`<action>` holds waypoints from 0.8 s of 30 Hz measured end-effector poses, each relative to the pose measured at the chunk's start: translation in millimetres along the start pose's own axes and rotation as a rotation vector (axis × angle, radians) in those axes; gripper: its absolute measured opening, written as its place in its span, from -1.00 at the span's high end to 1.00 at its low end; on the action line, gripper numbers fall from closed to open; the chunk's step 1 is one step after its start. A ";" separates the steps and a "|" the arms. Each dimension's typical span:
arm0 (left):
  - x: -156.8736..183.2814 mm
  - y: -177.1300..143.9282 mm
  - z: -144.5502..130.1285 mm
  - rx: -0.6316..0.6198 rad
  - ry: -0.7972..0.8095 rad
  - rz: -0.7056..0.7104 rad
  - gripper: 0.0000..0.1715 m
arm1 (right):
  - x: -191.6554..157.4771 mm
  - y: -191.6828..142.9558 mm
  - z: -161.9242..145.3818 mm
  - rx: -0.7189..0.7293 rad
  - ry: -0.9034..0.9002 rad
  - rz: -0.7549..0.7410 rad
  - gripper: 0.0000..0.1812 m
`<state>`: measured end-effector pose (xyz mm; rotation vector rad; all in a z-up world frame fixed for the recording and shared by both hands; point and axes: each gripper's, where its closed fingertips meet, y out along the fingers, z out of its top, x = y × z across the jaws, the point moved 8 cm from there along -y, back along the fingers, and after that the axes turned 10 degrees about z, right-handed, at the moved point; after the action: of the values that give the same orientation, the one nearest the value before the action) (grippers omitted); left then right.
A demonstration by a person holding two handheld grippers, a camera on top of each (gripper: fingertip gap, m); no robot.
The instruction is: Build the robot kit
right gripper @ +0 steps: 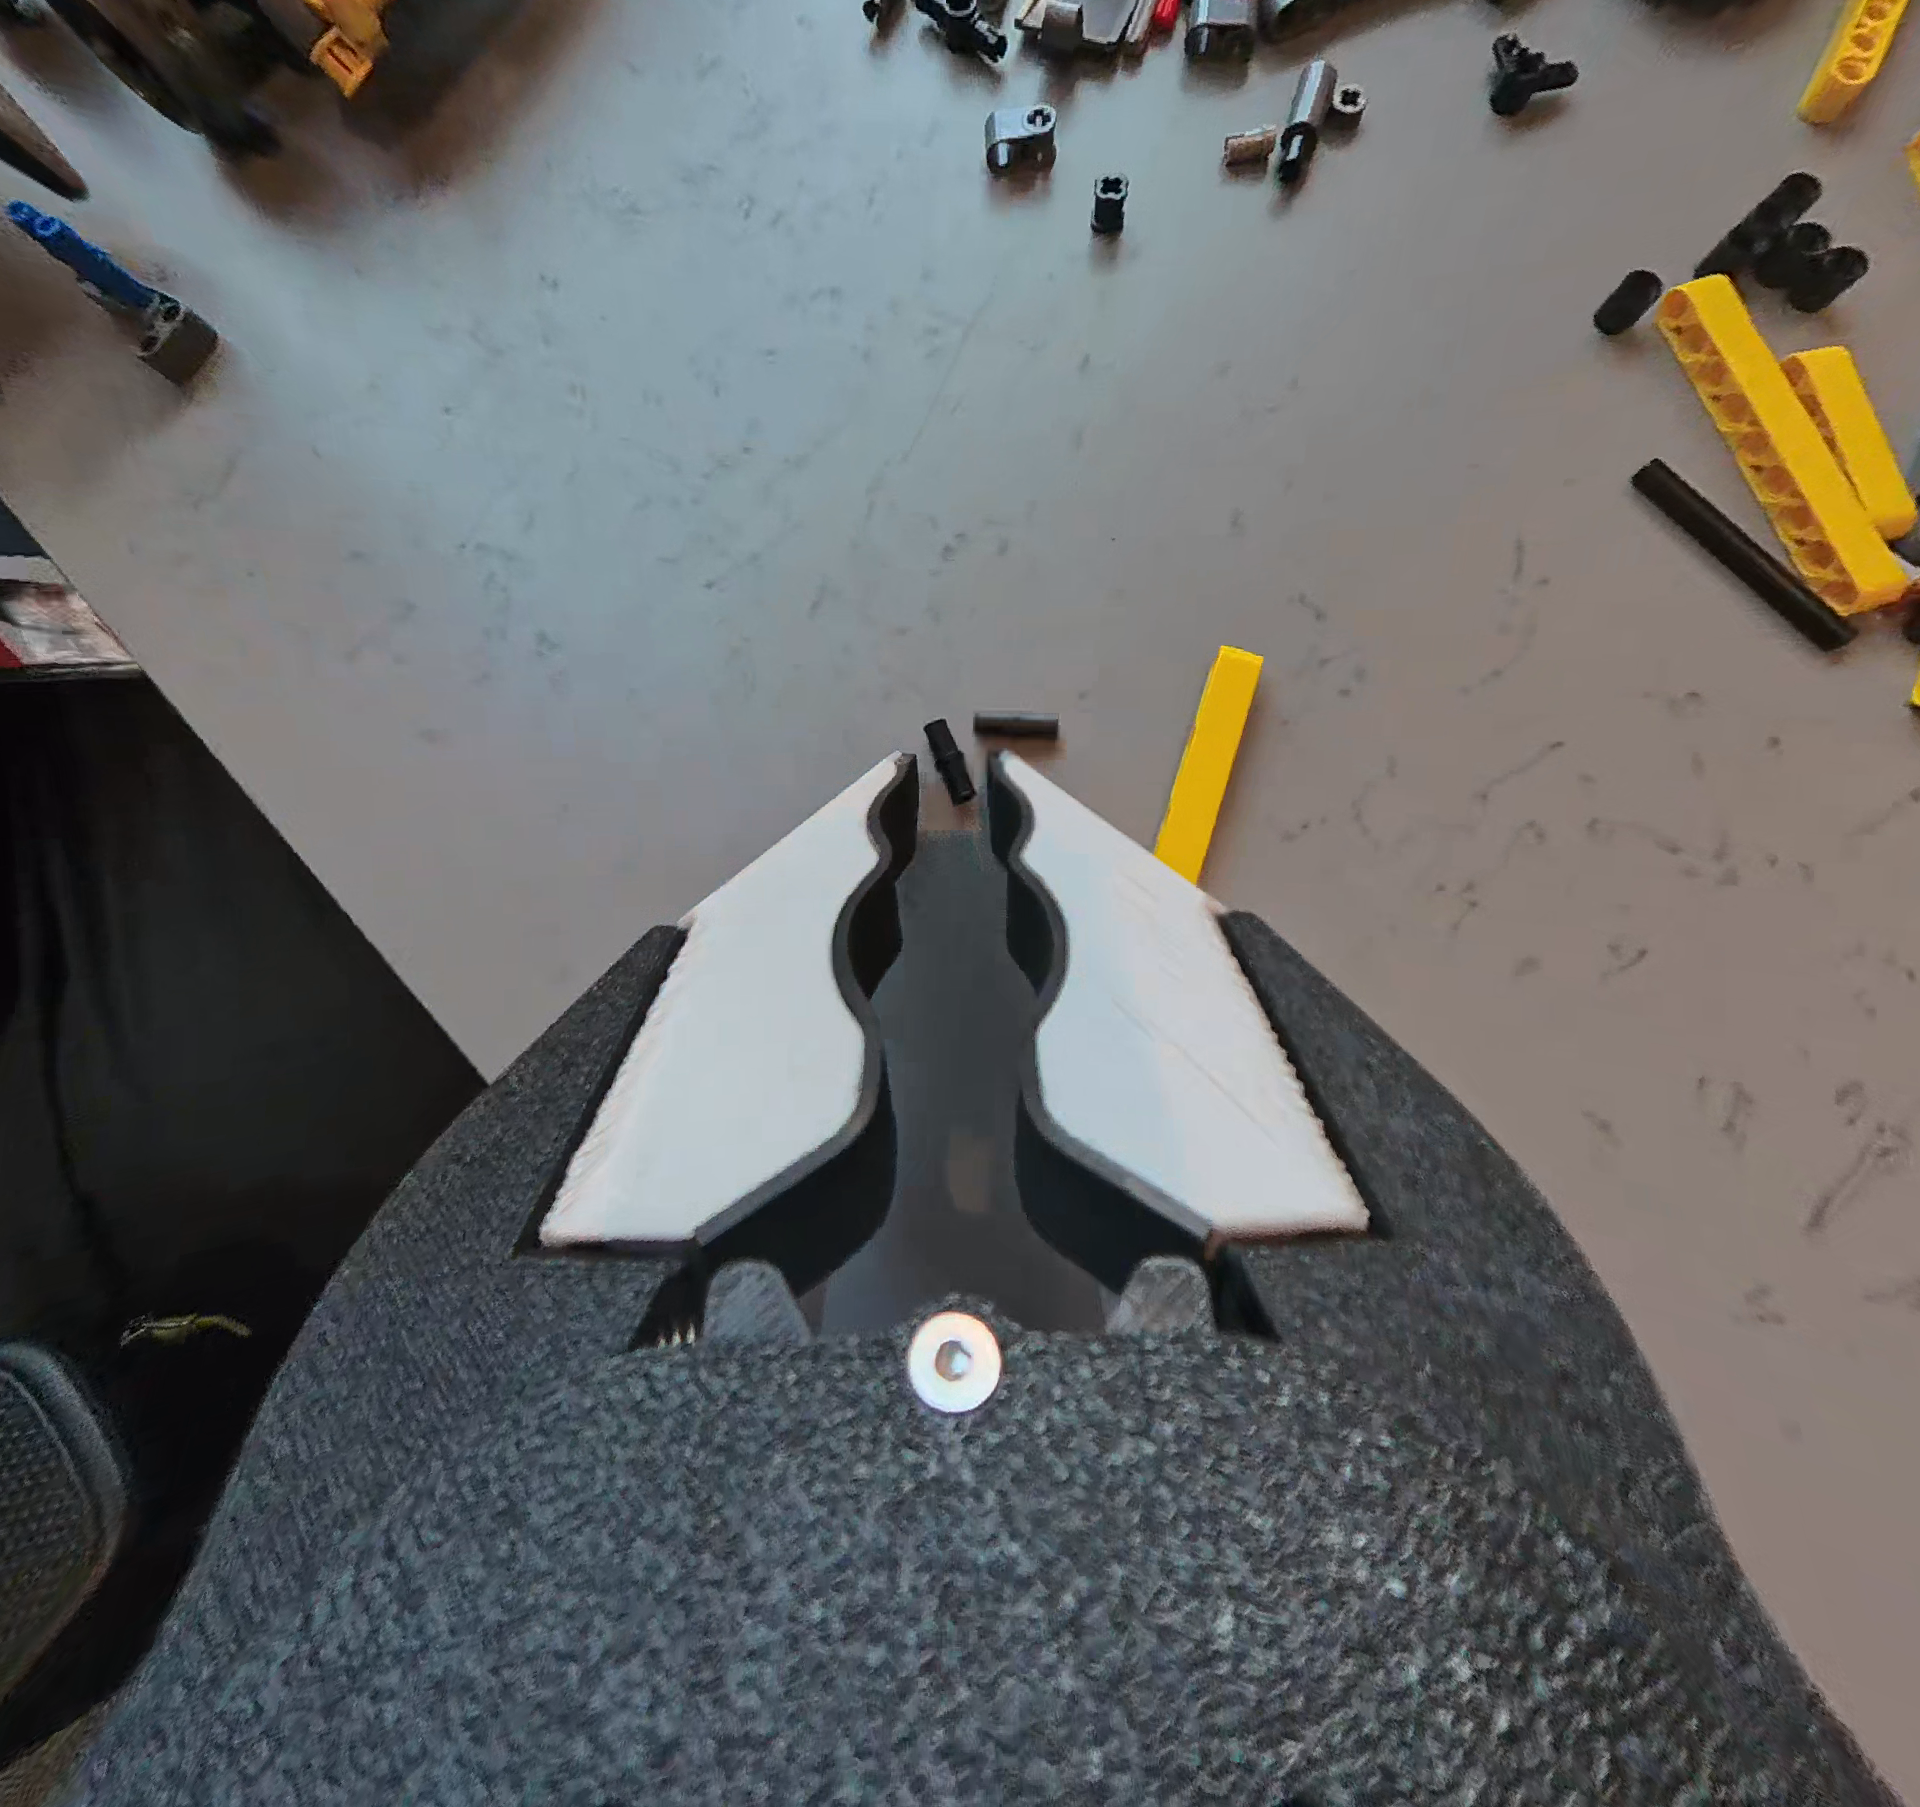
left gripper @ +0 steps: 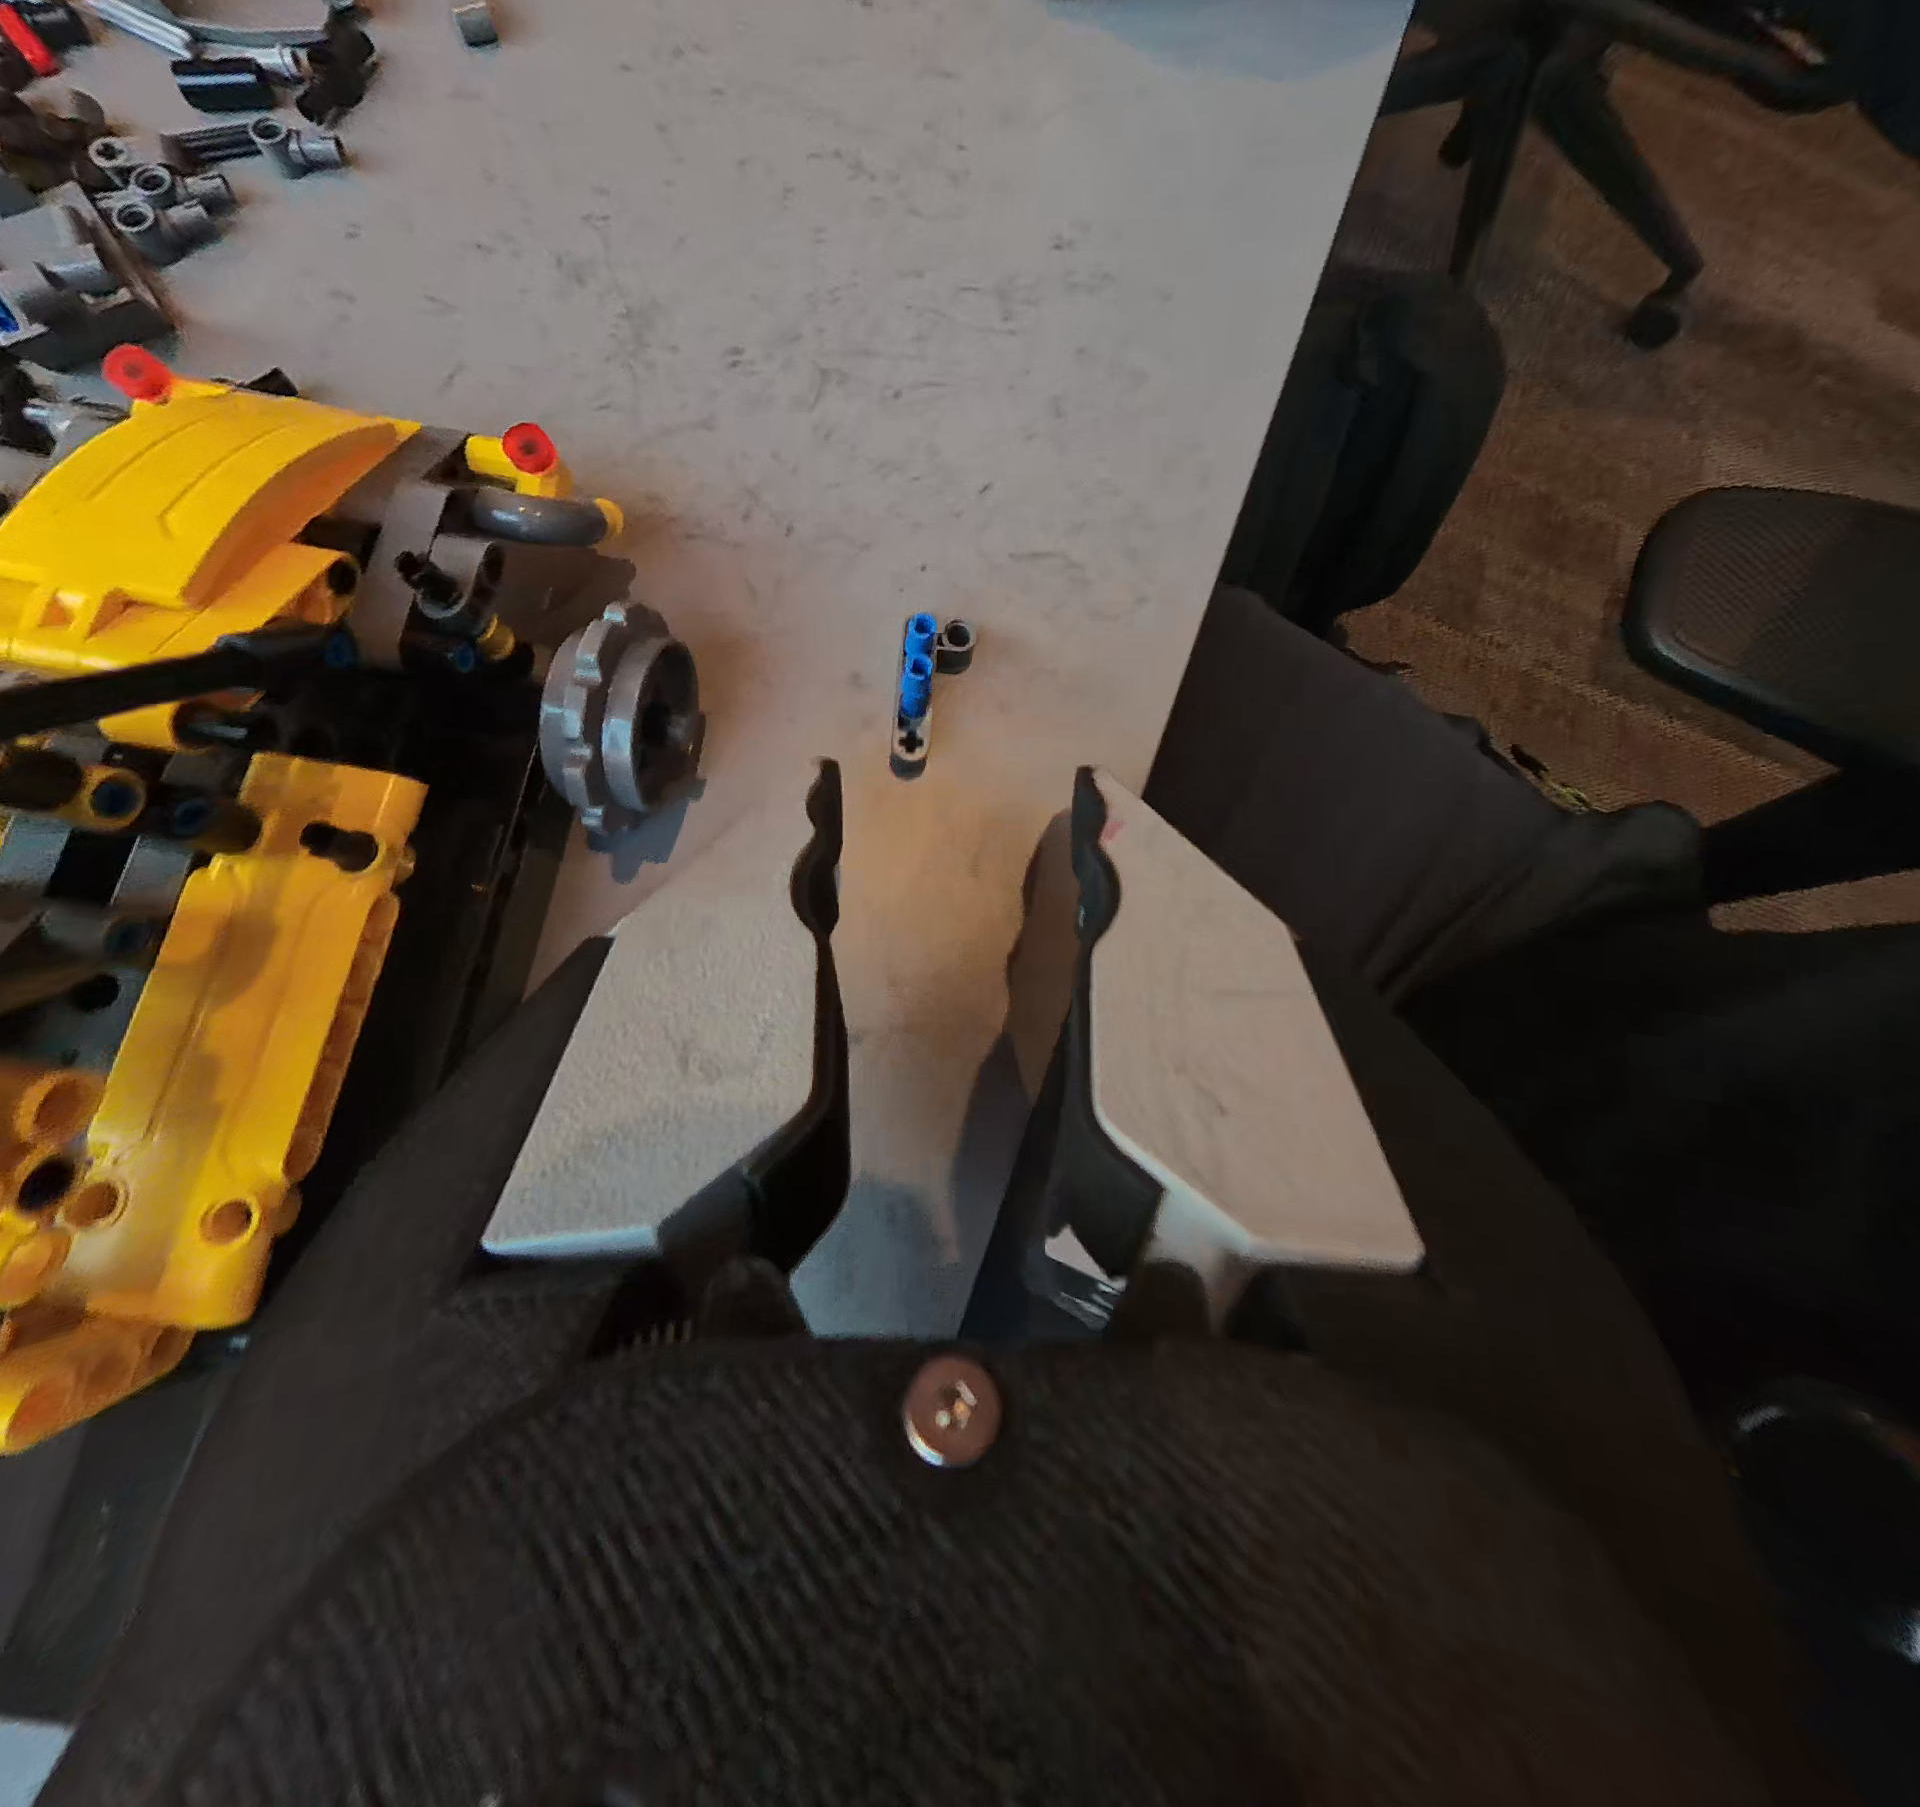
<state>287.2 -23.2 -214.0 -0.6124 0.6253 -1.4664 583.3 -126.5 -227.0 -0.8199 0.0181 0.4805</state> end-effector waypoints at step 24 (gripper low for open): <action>14.0 18.0 35.6 0.148 0.226 -0.085 0.68 | -115.0 8.5 46.6 0.198 -0.127 0.239 0.95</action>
<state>325.4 -37.0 -202.0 -0.3639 0.6648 -1.6595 469.2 -135.1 -178.1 -0.5935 0.0458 0.7433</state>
